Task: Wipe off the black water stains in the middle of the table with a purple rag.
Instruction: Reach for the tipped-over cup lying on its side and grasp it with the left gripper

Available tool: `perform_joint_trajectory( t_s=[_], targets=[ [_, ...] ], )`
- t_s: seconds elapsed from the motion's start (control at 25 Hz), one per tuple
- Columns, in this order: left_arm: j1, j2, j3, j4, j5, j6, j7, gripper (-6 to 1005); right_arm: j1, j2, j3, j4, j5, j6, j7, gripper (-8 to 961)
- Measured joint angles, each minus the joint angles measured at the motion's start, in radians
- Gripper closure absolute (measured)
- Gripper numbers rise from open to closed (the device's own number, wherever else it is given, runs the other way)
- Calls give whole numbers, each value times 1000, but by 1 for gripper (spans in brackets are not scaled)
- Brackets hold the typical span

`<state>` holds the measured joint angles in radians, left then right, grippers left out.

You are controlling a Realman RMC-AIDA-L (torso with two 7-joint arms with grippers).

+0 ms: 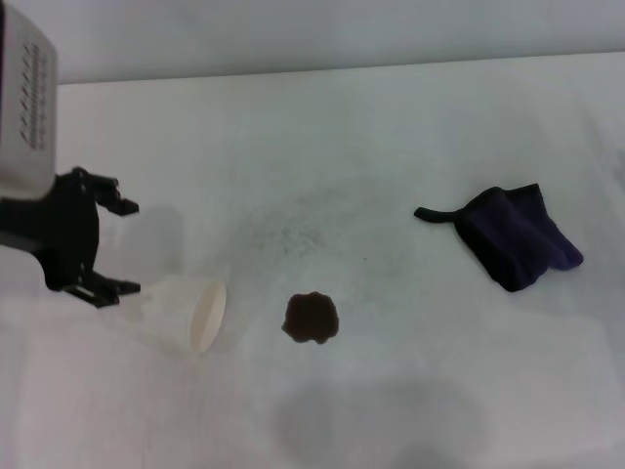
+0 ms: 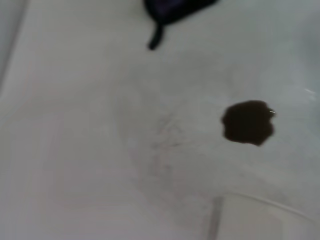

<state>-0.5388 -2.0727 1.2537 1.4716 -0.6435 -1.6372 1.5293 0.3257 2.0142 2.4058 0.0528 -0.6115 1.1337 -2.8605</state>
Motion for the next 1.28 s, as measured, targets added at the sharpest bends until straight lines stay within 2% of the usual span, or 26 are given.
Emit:
perform_joint_trajectory(
  t_s=[0.16, 0.36, 1.28],
  targets=[
    [16, -2, 47, -4, 0, 13, 20, 123, 0, 0, 3, -1, 0, 0, 8, 80],
    [17, 0, 49, -25, 6, 18, 35, 123, -1, 0, 3, -1, 0, 1, 14, 80],
    [18, -4, 174, -299, -62, 280, 176, 126, -2, 0, 0, 1, -2, 49, 16, 80]
  ],
)
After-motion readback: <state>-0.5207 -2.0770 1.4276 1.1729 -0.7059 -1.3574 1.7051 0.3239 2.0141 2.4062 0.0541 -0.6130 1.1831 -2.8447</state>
